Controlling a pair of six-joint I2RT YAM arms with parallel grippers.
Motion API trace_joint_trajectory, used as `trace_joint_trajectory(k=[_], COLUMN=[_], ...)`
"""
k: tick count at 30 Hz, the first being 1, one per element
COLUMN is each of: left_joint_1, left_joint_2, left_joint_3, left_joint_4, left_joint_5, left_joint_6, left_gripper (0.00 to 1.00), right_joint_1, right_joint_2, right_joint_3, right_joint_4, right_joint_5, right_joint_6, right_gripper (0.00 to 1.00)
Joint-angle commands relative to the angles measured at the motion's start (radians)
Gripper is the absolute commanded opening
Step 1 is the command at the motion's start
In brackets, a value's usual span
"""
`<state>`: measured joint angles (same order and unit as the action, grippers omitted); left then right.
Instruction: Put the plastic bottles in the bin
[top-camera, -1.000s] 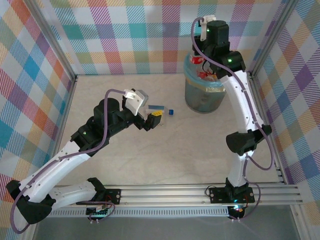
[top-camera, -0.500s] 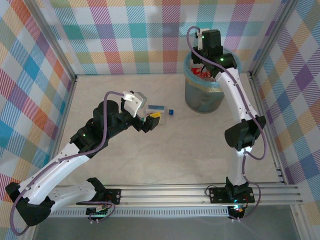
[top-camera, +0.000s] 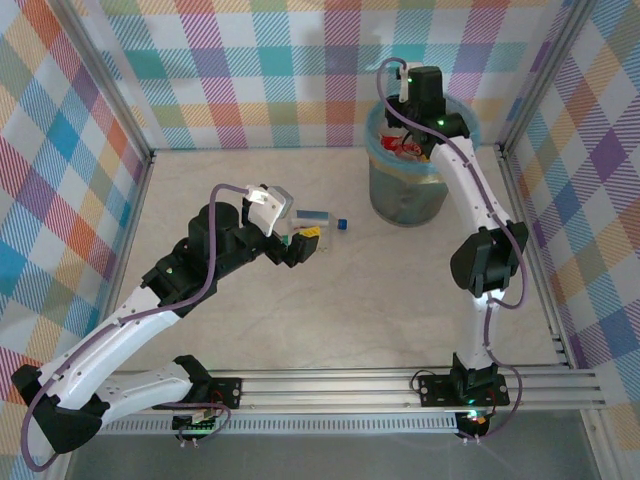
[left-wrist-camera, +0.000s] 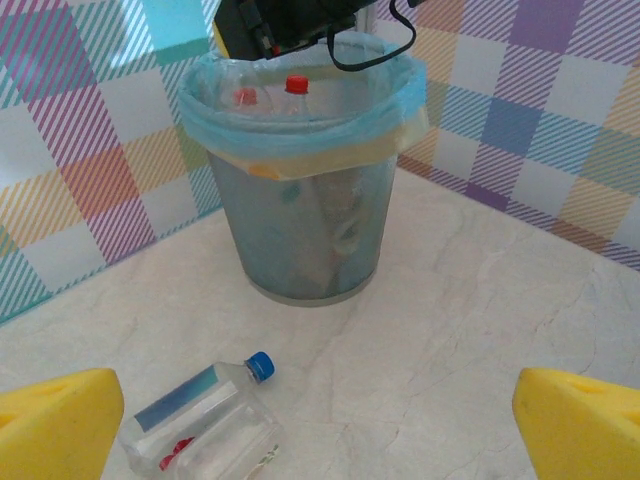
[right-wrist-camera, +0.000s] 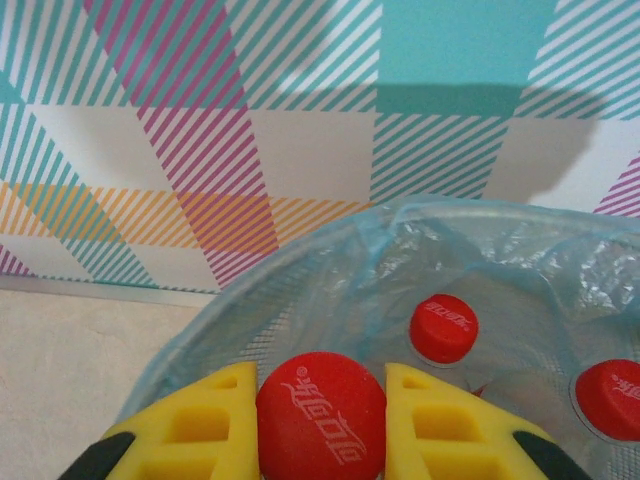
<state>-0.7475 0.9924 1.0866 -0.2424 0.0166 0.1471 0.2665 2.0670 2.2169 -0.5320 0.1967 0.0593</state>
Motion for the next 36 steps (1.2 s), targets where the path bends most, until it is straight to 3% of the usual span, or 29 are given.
trace_joint_trajectory(k=[1,12,14,19,28,36], left_joint_1=[0.013,0.018,0.019,0.019,0.021,0.020], left_joint_2=[-0.005,0.020,0.022,0.023,0.031,0.028], left_joint_3=[-0.015,0.001,0.002,0.008,0.013,0.007], left_joint_4=[-0.003,-0.002,-0.002,-0.005,-0.002,-0.012], left_joint_5=[-0.001,-0.003,-0.003,-0.007,-0.021,-0.060], left_joint_6=[-0.018,-0.026,-0.030,-0.034,-0.052,-0.060], left_gripper=[1.00,1.00,1.00,1.00,1.00,1.00], right_joint_1=[-0.026,-0.079,-0.097,-0.104,-0.110,-0.112], right_joint_2=[0.096,0.108,0.108,0.044,-0.125,-0.274], right_joint_3=[-0.112,-0.062,-0.047,-0.072,-0.181,-0.362], right_joint_4=[-0.237,-0.285,-0.311,-0.294,-0.201,-0.131], right_joint_5=[-0.011,-0.009,-0.012,-0.029,-0.049,-0.037], right_joint_6=[0.037,0.123,0.161,0.202,0.312,0.373], right_gripper=[0.00,0.06,0.16,0.25,0.61,0.71])
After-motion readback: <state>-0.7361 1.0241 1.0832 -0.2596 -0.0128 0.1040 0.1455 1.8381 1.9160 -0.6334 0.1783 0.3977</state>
